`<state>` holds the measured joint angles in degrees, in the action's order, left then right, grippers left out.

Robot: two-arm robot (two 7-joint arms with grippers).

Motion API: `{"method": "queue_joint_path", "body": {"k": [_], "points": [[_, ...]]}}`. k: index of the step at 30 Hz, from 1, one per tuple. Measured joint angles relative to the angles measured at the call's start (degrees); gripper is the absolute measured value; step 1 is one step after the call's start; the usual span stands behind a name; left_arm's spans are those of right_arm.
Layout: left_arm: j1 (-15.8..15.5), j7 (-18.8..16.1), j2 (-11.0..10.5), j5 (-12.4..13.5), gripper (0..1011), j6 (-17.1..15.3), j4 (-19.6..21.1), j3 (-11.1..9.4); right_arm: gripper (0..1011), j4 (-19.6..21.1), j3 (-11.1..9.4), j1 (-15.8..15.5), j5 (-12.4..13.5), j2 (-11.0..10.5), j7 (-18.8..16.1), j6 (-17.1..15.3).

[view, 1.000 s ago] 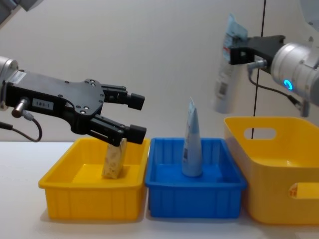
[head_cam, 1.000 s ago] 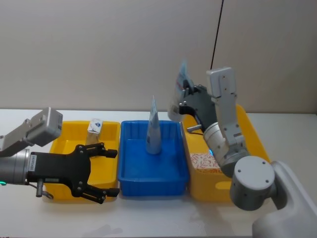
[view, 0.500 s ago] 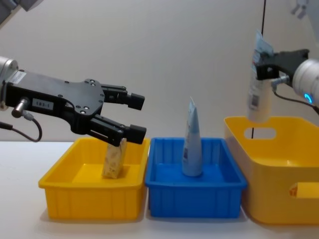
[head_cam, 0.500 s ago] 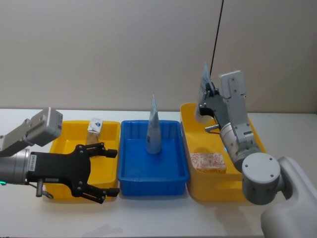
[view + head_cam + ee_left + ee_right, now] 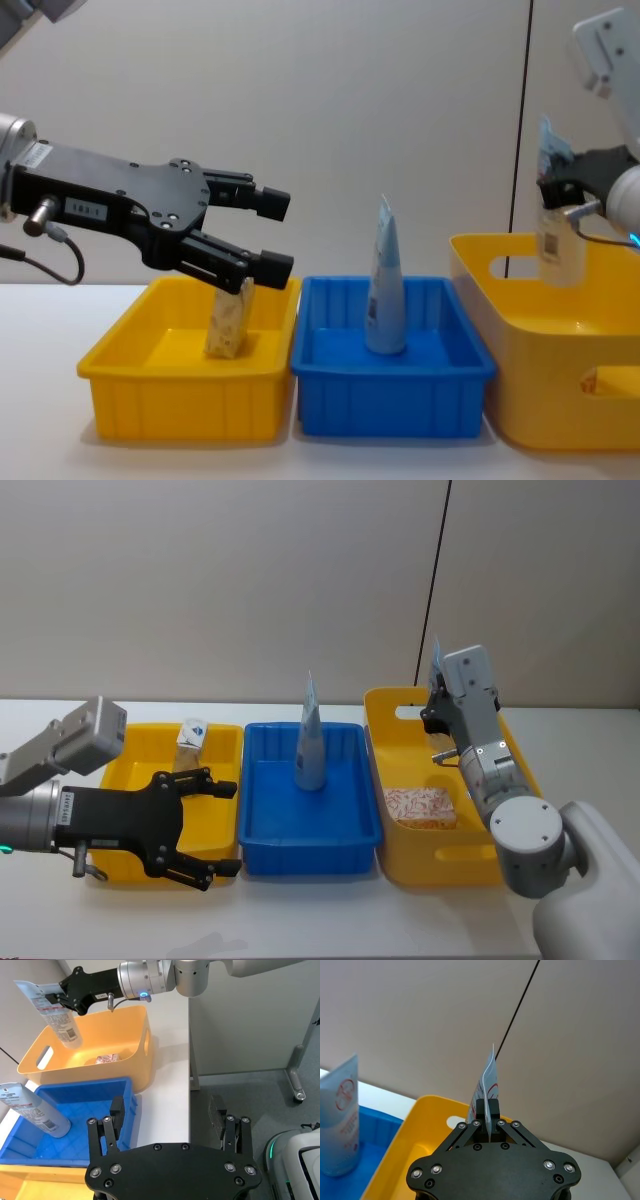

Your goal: Bimanual collaborative sorting of washing and personal care products

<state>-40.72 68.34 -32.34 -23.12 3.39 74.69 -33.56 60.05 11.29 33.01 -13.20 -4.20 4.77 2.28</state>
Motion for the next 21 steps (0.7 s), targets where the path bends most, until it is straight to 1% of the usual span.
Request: {"method": "queue_joint_path", "body": {"k": [3,6,10,12,14,15,16,18,19,21], "points": [[0.00,0.00,-0.01,0.00,1001,0.00,0.00,0.00,5,-2.08,0.10,0.65,-1.07,-0.22,0.73,0.32],[0.00,0.00,0.00,0.00,1001,0.00,0.00,0.00,5,-3.08,0.17,1.04,-1.71,-0.28,1.20,0.62],[0.00,0.00,-0.01,0.00,1001,0.00,0.00,0.00,96,-4.88,0.24,1.75,-2.74,-0.30,2.03,1.18],[0.00,0.00,0.00,0.00,1001,0.00,0.00,0.00,180,-5.62,0.27,2.01,-3.11,-0.22,2.40,1.37],[0.00,0.00,0.00,0.00,1001,0.00,0.00,0.00,240,-6.08,0.27,2.14,-3.29,-0.14,2.60,1.48],[0.00,0.00,0.00,0.00,1001,0.00,0.00,0.00,240,-6.40,0.25,2.24,-3.46,-0.04,2.78,1.68],[0.00,0.00,0.00,0.00,1001,0.00,0.00,0.00,295,-6.58,0.22,2.31,-3.54,0.01,2.84,1.77],[0.00,0.00,0.00,0.00,1001,0.00,0.00,0.00,356,-6.78,0.17,2.38,-3.61,0.12,2.96,1.97],[0.00,0.00,0.00,0.00,1001,0.00,0.00,0.00,408,-6.95,0.08,2.42,-3.62,0.23,3.06,2.24],[0.00,0.00,0.00,0.00,1001,0.00,0.00,0.00,448,-7.02,-0.03,2.45,-3.62,0.35,3.09,2.48]]}}
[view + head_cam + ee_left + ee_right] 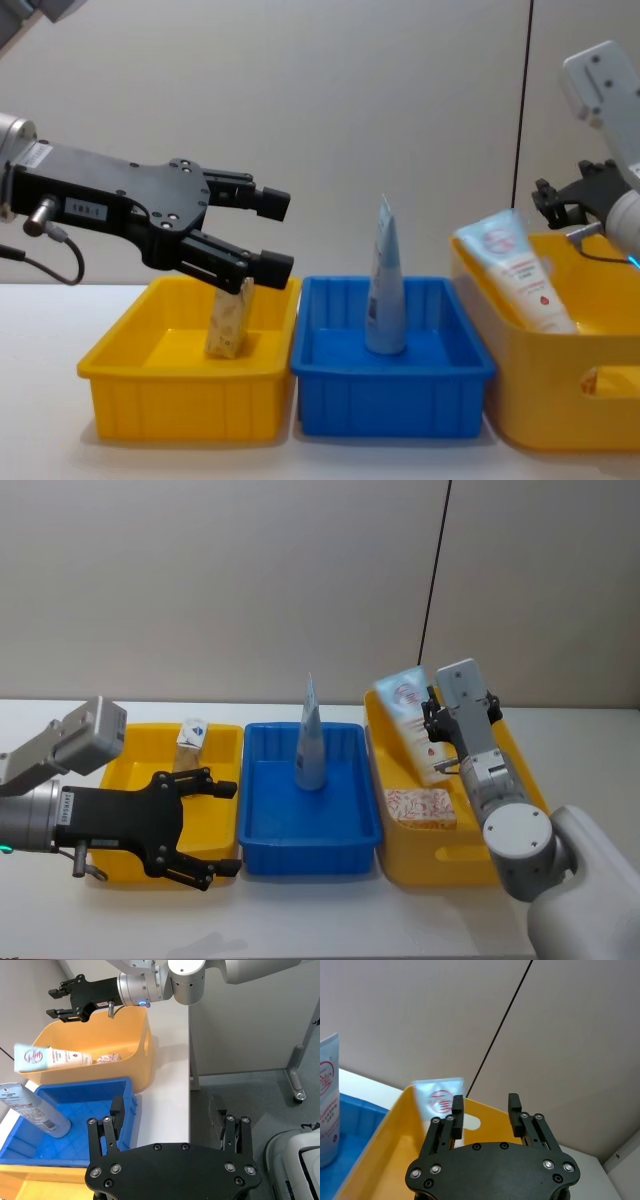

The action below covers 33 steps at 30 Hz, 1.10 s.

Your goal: Bimanual collaborative sorting of washing and personal care products

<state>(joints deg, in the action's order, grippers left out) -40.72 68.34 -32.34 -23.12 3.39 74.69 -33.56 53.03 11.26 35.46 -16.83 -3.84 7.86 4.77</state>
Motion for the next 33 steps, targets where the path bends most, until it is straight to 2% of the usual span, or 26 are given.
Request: {"method": "queue_joint_path", "body": {"k": [5,7,8,10,14,17,18,22,27,29,33], "points": [[0.00,0.00,0.00,0.00,1001,0.00,0.00,0.00,635,0.57,-0.70,-0.20,0.54,0.54,-0.26,0.87],[0.00,0.00,0.00,0.00,1001,0.00,0.00,0.00,677,1.23,-1.02,-0.46,1.19,0.73,-0.83,1.10],[0.00,0.00,0.00,0.00,1001,0.00,0.00,0.00,737,1.67,-1.19,-0.62,1.44,0.82,-1.09,1.15],[0.00,0.00,0.00,0.00,1001,0.00,0.00,0.00,778,2.45,-1.44,-0.93,2.12,0.95,-1.80,1.20],[0.00,0.00,0.00,0.00,1001,0.00,0.00,0.00,924,5.72,-2.29,-2.29,4.26,1.24,-4.25,1.11],[0.00,0.00,0.00,0.00,1001,0.00,0.00,0.00,962,7.61,-2.70,-3.13,5.55,1.29,-5.91,0.83],[0.00,0.00,0.00,0.00,1001,0.00,0.00,0.00,1002,9.12,-3.04,-3.83,6.53,1.28,-6.98,0.51],[0.00,0.00,0.00,0.00,1001,0.00,0.00,0.00,1000,13.02,-3.83,-5.74,9.57,1.04,-10.69,-0.63],[0.00,0.00,0.00,0.00,1001,0.00,0.00,0.00,1000,16.22,-4.36,-7.50,12.16,0.42,-14.01,-1.70],[0.00,0.00,0.00,0.00,1001,0.00,0.00,0.00,1000,18.58,-4.69,-8.89,14.19,-0.27,-16.80,-2.45],[0.00,0.00,0.00,0.00,1001,0.00,0.00,0.00,1000,21.17,-5.00,-10.54,16.54,-1.32,-20.27,-3.32]]}}
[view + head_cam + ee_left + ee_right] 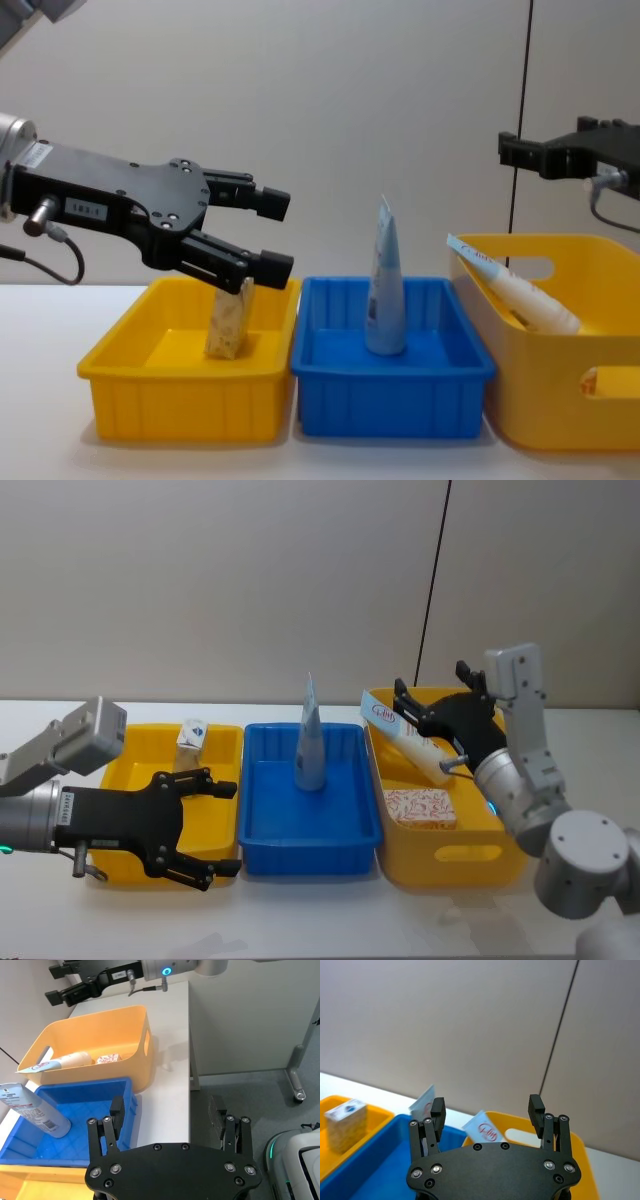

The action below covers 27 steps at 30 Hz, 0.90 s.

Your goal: Bimanual collaborative sorting of washing and personal care products

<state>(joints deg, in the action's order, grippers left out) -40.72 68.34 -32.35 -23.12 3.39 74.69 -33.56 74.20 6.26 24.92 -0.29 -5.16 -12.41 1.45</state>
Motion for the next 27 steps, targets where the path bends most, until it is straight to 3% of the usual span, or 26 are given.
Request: {"method": "queue_joint_path", "body": {"k": [13,27], "points": [[0.00,0.00,0.00,0.00,1001,0.00,0.00,0.00,1000,5.88,-0.01,-4.58,6.78,-4.34,-11.53,-2.20],[0.00,0.00,0.00,0.00,1002,0.00,0.00,0.00,1000,6.40,1.02,-7.34,13.01,-7.96,-22.63,-2.11]]}}
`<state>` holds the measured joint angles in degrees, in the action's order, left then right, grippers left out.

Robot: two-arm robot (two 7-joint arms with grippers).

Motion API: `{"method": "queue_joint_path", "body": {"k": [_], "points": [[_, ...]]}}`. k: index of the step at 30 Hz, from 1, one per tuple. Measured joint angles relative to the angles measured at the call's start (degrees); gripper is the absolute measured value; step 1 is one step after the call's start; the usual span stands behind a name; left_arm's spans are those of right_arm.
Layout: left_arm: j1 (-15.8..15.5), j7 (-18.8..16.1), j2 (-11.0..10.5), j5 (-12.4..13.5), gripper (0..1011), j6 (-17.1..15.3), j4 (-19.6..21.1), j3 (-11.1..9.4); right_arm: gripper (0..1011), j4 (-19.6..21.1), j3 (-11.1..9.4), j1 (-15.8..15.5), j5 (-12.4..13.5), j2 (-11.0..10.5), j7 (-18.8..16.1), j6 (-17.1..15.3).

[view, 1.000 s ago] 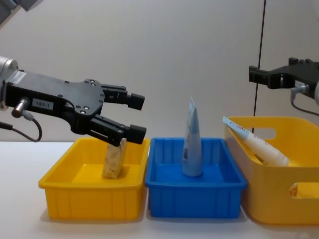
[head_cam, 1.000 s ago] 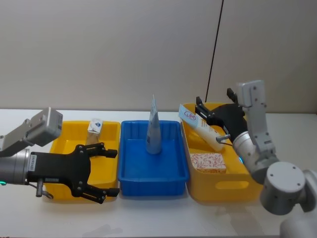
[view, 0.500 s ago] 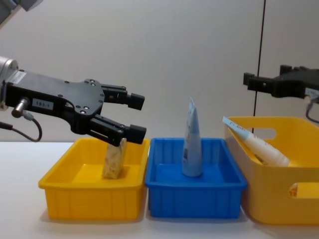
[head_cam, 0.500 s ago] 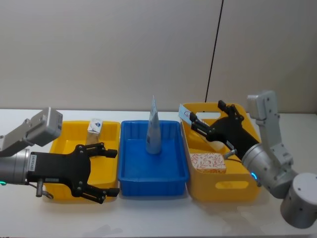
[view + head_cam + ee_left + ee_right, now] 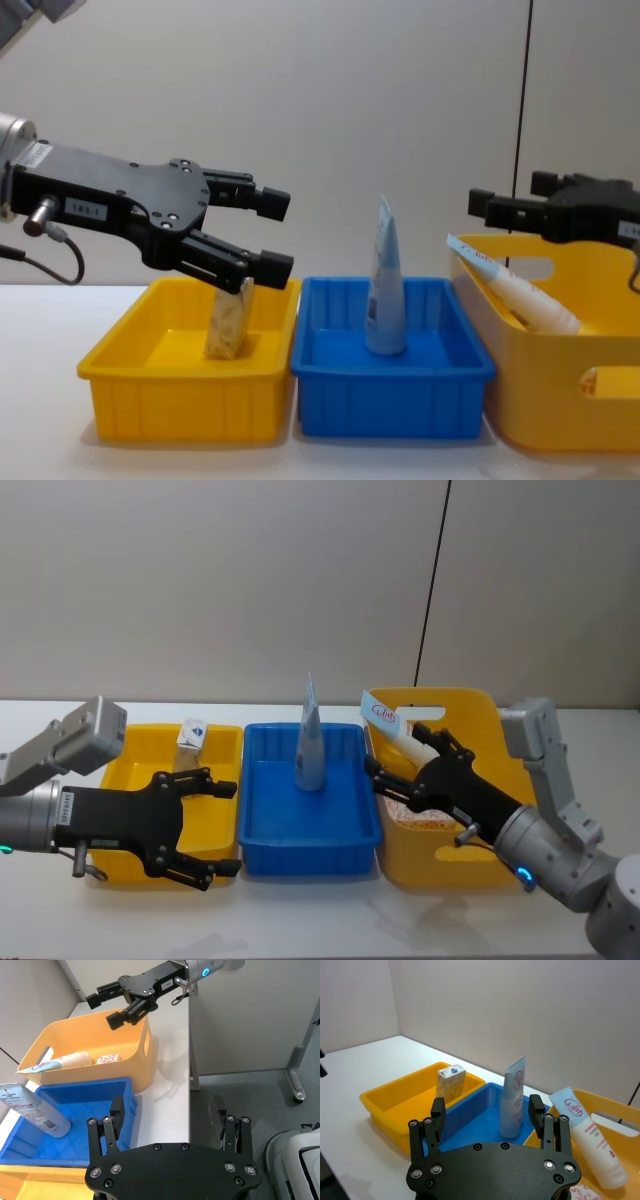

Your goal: Bimanual collaborative sorting of washing and personal care products

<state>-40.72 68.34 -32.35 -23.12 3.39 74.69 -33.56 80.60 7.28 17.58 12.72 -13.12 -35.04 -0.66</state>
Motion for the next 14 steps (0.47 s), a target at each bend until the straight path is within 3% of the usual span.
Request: {"method": "queue_joint_path", "body": {"k": [14], "points": [[0.00,0.00,0.00,0.00,1001,0.00,0.00,0.00,1000,0.95,-0.14,-2.41,1.03,0.15,1.06,1.04]]}}
